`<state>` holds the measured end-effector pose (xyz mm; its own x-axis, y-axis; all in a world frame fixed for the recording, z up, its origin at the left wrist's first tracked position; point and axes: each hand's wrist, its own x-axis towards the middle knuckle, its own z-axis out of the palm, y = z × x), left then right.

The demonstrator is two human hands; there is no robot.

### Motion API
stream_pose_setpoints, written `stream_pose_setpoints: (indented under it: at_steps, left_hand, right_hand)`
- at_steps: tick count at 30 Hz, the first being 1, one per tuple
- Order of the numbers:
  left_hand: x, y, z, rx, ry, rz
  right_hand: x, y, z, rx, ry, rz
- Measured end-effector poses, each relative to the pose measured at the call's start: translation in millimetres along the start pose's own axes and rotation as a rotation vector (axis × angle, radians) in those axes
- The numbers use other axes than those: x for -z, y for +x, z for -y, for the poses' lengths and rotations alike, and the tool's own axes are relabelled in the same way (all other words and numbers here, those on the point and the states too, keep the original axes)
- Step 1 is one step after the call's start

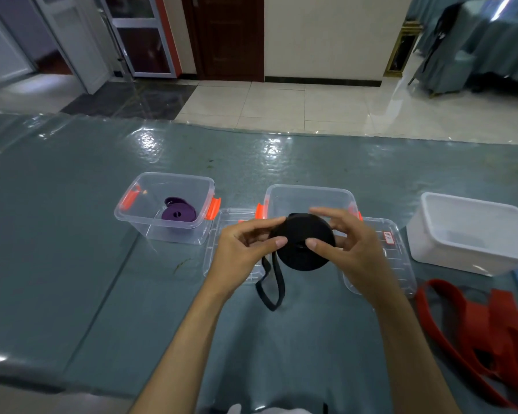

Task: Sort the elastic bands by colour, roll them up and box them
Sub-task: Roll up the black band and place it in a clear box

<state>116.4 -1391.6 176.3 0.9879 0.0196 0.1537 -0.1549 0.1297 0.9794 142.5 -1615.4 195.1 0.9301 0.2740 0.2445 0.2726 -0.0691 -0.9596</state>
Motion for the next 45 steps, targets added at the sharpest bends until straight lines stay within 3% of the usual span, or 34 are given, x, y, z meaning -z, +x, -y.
stream_pose_setpoints:
  at_steps: [4, 9, 12, 16, 23, 30, 35, 39, 45]
  left_hand:
    - [-3.7, -1.3, 5.0, 0.01, 0.005, -0.141]
    - [3.6, -0.6, 5.2, 0.047, 0.003, -0.049]
    - [8.4, 1.6, 2.9, 0.051, -0.003, -0.017]
    - [4.7, 1.3, 2.4, 0.029, -0.007, -0.122]
    - [3.3, -1.9, 11.3, 0.071, -0.054, -0.067]
    - [5.7, -2.1, 5.8, 0.04, -0.038, -0.127]
    - [4.2, -3.1, 11.7, 0.079, -0.066, -0.073]
    - [13.4, -3.3, 9.6, 0.093, -0.016, -0.028]
    - [11.9, -3.6, 11.3, 0.073, 0.05, -0.127]
  right_hand:
    - [1.5, 0.8, -1.0, -0.067, -0.007, 0.0]
    - [-6.2, -0.2, -6.7, -0.032, 0.01, -0.141]
    - [-7.2, -1.6, -7.4, -0.069, 0.078, -0.064]
    - [-1.0, -2.2, -3.3, -0.145, 0.169, 0.055]
    - [-11.4, -1.2, -8.7, -0.043, 0.084, -0.15]
    - [-0.8, 0.2, -5.5, -0.196, 0.094, 0.055]
    - [-7.6, -3.3, -3.3, -0.185, 0.154, -0.045]
    - [-9.4, -5.5, -5.6, -0.195, 0.166, -0.012]
    - [-8.9, -5.3, -6.2, -0.159, 0.121, -0.012]
